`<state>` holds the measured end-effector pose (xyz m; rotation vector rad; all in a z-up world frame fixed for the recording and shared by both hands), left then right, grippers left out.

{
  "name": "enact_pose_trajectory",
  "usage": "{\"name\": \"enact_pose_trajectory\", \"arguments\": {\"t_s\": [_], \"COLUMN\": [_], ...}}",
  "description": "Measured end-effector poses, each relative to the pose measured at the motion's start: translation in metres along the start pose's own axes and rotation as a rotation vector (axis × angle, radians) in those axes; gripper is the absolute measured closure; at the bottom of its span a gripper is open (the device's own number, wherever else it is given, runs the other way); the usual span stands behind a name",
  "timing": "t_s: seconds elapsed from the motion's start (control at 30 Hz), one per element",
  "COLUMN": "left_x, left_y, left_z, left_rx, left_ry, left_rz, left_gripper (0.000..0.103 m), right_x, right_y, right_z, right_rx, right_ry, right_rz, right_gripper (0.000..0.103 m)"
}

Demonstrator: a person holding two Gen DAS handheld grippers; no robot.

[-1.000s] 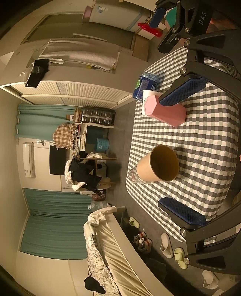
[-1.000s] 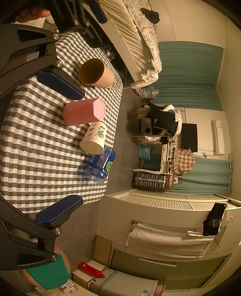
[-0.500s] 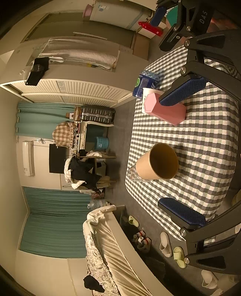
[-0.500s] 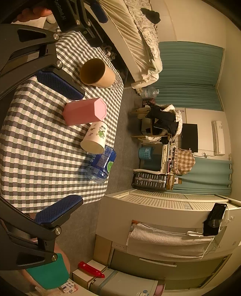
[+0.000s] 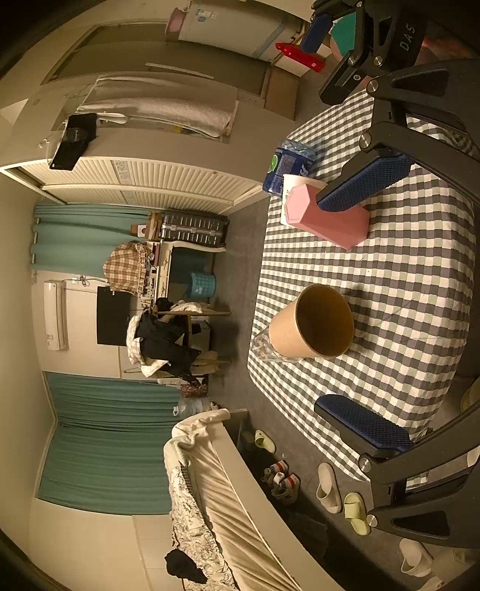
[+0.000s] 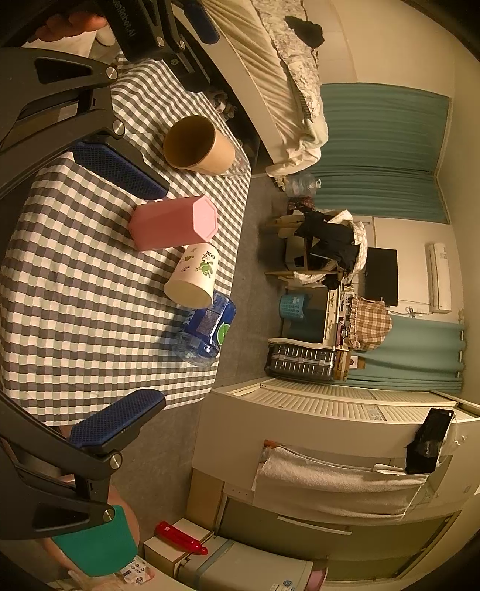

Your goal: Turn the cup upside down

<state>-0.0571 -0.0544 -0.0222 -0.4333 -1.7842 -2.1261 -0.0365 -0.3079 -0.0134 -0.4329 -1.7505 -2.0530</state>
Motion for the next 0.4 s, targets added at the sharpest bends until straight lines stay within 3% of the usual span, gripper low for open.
{"name": "enact_pose_trajectory", "arguments": {"t_s": [0.4], "left_x": [-0.0004], "left_y": [-0.0028], "left_z": [-0.0006], "left_rx": [-0.009], "left_ry": [0.004], "left_rz": [0.004], "left_gripper": [0.001], "right_x": [-0.0025], "right_y": [-0.0010], "right_z": [-0.0006], "right_rx": [0.004], "right_ry": [-0.003], "right_rz": [0.007], "right_gripper": [0.000]}}
Point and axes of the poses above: each gripper's, at about its wrist camera, not at the fingertips, and x roughly against the way its jaws point, z to its left, y to its top, the point moved 2 cm from there along -x, roughly the way its jaws point, and after that the axes turned 15 degrees about -x, right-handed, at the moved point
